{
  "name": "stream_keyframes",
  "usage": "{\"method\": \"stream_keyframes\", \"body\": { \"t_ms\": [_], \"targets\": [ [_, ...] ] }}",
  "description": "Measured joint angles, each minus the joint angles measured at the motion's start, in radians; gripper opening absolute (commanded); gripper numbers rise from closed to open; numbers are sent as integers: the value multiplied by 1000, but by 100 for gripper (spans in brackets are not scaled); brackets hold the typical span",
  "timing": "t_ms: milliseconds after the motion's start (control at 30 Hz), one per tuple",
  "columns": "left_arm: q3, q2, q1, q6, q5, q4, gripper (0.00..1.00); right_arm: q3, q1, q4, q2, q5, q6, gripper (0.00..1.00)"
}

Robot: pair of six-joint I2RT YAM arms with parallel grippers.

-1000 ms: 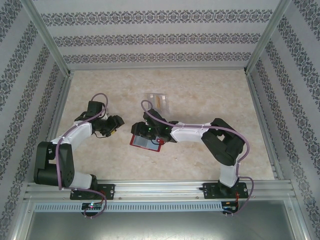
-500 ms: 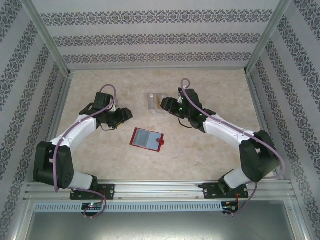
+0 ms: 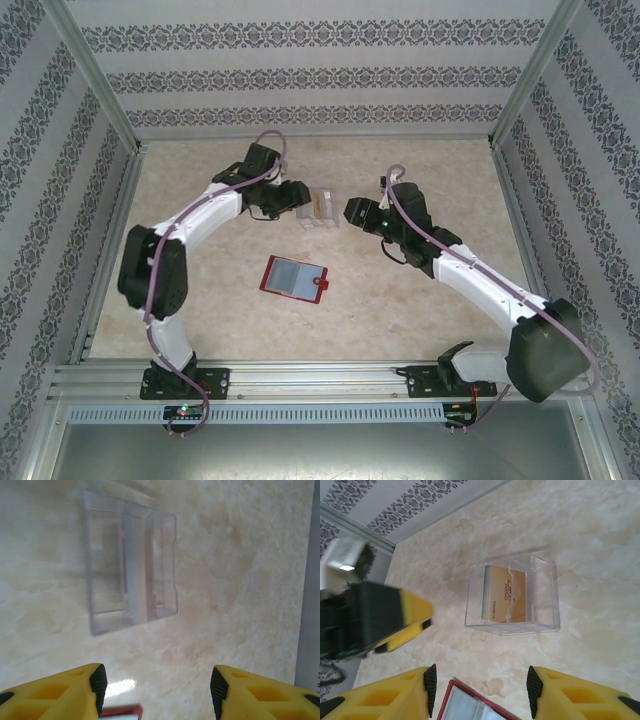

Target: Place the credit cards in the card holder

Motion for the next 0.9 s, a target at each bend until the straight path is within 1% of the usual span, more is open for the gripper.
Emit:
{"method": "stream_keyframes", "body": {
  "t_ms": [133,233,433,600,667,700,767,900],
  "targets": [
    [127,151,-24,0,-12,-33,59,-36,-6,-43,-79,5,-37,53],
    [189,225,-30,1,-40,-60,59,-82,-6,-79,-158,22,-64,53],
    [277,275,-34,2,-64,-84,59,-166,-19,-151,-298,61,-91,53],
    [322,310,-33,6,-52,-95,57,-180,-26,-186,-345,79,-98,53],
    [340,325,-34,12,-45,-97,52,-180,-26,-190,-348,80,-98,53],
    [344,331,-34,17,-42,-98,52,-180,-26,-192,-348,80,-98,53],
    [351,337,-33,24,-33,-99,48,-180,-26,-195,-348,80,-98,53],
    [352,342,-34,31,-18,-99,44,-180,-26,-198,-348,80,-98,53]
  ]
}}
